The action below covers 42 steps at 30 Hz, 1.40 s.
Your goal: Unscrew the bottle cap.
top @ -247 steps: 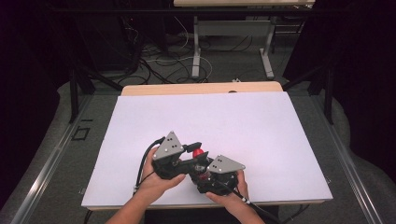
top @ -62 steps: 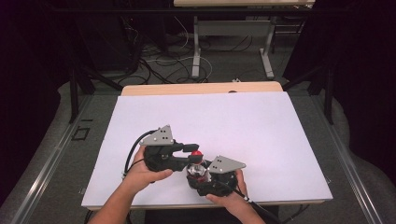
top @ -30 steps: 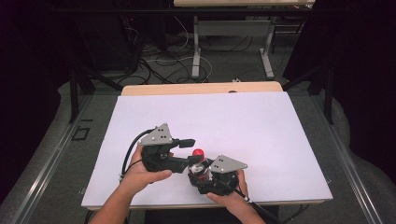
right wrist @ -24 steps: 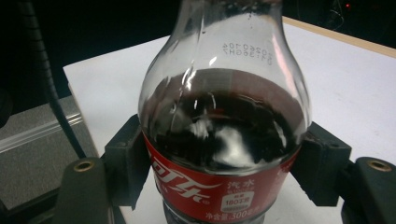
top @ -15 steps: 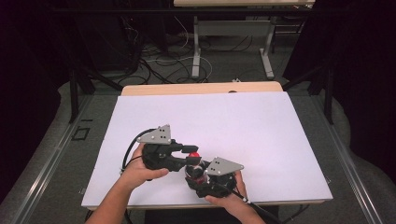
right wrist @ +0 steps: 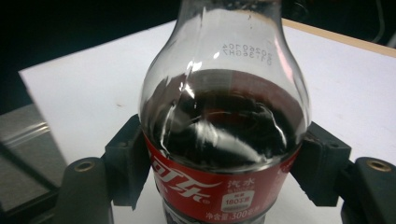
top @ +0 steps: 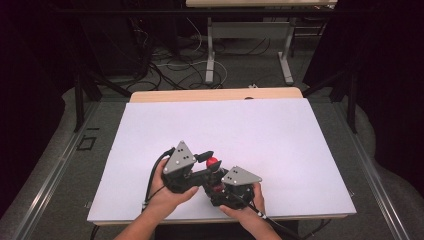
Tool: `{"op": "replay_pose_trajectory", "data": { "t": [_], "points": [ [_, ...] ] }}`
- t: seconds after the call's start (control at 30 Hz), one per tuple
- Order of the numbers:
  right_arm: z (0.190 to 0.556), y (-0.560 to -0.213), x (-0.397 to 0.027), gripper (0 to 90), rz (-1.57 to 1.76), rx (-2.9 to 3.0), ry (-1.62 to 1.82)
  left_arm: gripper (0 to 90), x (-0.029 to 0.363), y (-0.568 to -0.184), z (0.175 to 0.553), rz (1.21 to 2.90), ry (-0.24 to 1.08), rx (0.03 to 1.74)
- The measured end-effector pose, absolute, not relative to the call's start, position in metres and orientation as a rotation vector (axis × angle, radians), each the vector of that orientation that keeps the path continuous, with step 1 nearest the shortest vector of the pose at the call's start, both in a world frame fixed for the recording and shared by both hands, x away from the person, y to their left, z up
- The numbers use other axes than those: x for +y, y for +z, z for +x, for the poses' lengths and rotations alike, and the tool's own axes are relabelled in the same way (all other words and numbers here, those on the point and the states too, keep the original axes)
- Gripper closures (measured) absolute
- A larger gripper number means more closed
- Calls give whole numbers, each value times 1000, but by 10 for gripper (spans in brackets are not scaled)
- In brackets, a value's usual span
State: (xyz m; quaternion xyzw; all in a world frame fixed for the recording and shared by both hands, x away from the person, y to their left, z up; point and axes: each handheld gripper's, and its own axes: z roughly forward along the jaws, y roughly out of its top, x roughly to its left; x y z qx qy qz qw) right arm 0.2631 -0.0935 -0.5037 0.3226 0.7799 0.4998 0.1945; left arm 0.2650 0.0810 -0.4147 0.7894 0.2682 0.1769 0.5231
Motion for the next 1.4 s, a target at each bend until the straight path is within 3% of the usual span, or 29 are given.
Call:
{"op": "replay_pose_trajectory", "data": {
  "t": [0.5,1.4],
  "points": [
    [265,-506,-96,294,924,2157,1412,619,73,-405,267,1903,403,676],
    [300,-504,-117,295,1005,2062,1403,619,131,-433,314,1835,421,941]
  ]
}}
